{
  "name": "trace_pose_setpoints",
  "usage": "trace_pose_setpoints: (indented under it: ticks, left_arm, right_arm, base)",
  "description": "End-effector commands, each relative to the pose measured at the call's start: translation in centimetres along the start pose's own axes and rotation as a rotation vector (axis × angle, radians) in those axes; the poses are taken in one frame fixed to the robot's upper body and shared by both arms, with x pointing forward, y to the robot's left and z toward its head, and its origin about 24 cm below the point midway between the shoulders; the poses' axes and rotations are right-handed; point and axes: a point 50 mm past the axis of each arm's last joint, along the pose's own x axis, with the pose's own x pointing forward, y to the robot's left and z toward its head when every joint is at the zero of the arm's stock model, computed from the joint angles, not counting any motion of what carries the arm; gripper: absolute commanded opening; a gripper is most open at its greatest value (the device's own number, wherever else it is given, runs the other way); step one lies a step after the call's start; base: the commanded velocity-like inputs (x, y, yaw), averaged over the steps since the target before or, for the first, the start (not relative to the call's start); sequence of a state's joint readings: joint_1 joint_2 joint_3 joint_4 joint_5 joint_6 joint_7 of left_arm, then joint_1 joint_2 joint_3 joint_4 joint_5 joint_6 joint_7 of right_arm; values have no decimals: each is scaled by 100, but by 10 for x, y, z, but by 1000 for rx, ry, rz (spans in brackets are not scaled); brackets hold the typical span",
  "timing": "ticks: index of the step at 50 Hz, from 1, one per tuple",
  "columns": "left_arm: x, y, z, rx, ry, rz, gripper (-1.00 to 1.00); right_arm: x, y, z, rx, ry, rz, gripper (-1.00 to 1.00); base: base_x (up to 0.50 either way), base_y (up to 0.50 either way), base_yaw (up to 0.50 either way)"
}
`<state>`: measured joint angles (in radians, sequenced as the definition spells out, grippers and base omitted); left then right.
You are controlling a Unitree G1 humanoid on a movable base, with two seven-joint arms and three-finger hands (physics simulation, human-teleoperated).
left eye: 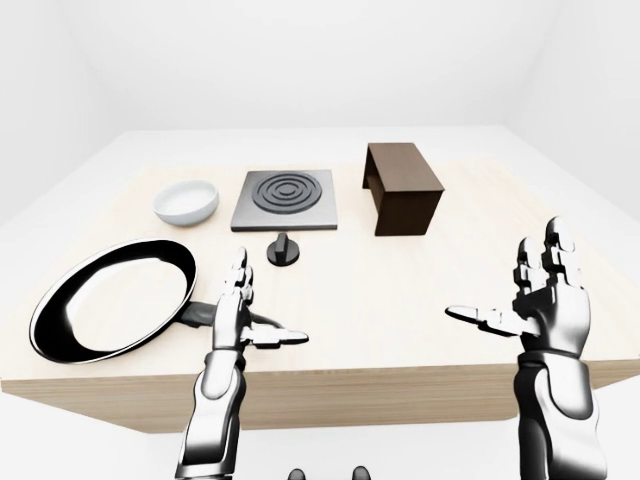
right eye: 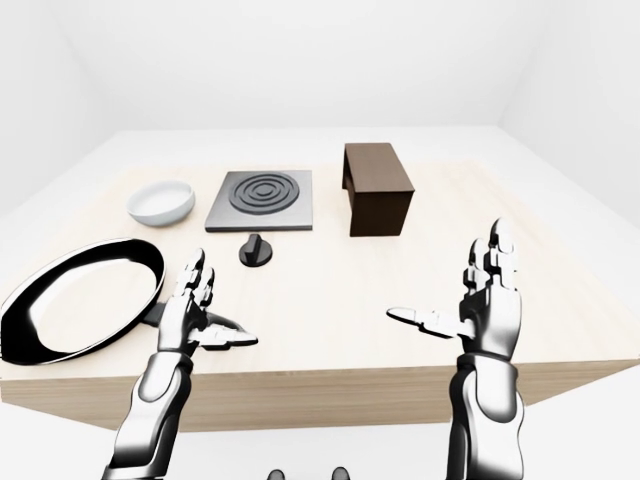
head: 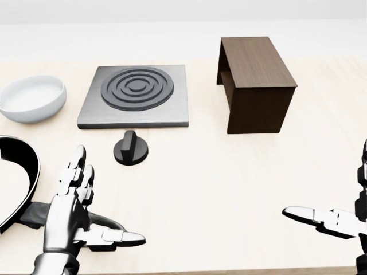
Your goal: Turn on the stove.
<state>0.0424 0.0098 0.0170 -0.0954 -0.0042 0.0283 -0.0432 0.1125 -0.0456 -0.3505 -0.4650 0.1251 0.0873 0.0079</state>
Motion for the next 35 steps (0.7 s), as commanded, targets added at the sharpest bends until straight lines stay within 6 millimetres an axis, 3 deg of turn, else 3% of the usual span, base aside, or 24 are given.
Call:
trace_pose_setpoints:
  ticks: [1, 29, 35]
  left_arm:
    - [1, -1, 1, 0, -4, -2, 100]
    - [1, -1, -1, 3, -1, -6, 100]
    - [3, 0, -6, 3, 7, -3, 100]
  right_arm:
    - [2, 1, 11, -11, -49, 8, 100]
    - [0, -1, 10, -2, -43, 2, 100]
    - [-4, -2, -4, 5, 18, -2, 100]
  base:
    - [50, 0, 0]
    - [50, 0, 0]
    - [2, 0, 0]
